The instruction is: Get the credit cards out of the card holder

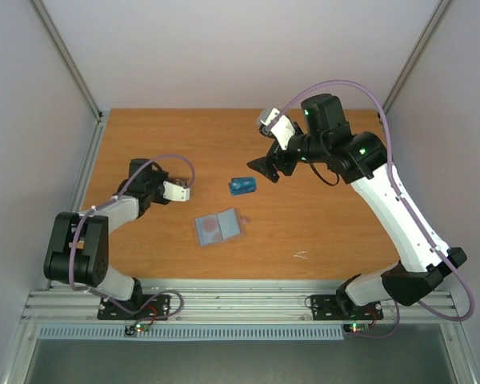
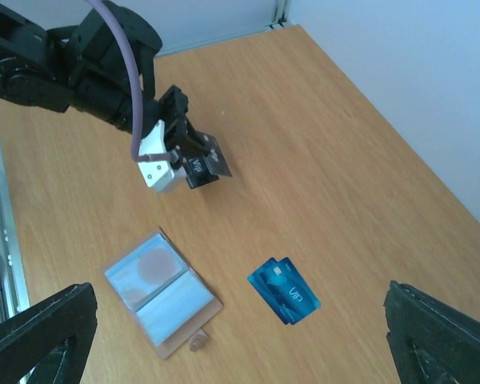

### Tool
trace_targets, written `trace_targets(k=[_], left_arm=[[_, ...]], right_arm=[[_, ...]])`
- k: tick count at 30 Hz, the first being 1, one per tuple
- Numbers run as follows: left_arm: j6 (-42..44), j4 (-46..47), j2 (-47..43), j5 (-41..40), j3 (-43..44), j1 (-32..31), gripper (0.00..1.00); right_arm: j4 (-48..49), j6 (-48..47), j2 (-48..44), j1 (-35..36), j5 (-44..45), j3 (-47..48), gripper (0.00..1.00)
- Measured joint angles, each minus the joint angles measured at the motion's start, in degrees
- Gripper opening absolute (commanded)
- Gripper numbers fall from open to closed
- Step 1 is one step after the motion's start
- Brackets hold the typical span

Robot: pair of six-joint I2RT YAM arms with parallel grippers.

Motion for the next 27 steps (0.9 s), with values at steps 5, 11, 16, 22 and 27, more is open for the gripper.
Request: trace_targets(k=[5, 11, 16, 22, 27], left_arm=[[2.6, 1.0, 0.0, 1.7, -1.1, 3.3, 0.00], [6.0, 0.1, 0.1, 4.0, -4.8, 3.6, 0.00], [5.9, 0.8, 1.0, 3.4, -4.8, 3.7, 0.00], [5.8, 1.4, 1.2, 3.2, -4.8, 3.7, 0.00], [5.4, 3.3, 2.6, 2.5, -4.8, 3.7, 0.00]], right_arm=[[0.0, 0.0, 0.0, -0.3, -0.4, -1.0, 0.99], [0.0, 0.0, 0.0, -0.4, -0.9, -1.4, 0.98], [0.0, 0.0, -0.1, -0.4, -1.6, -1.4, 0.98], [0.1, 0.1, -0.4, -0.4, -1.9, -1.9, 0.99], [0.0, 0.0, -0.4, -0.4, -2.2, -1.9, 0.98]])
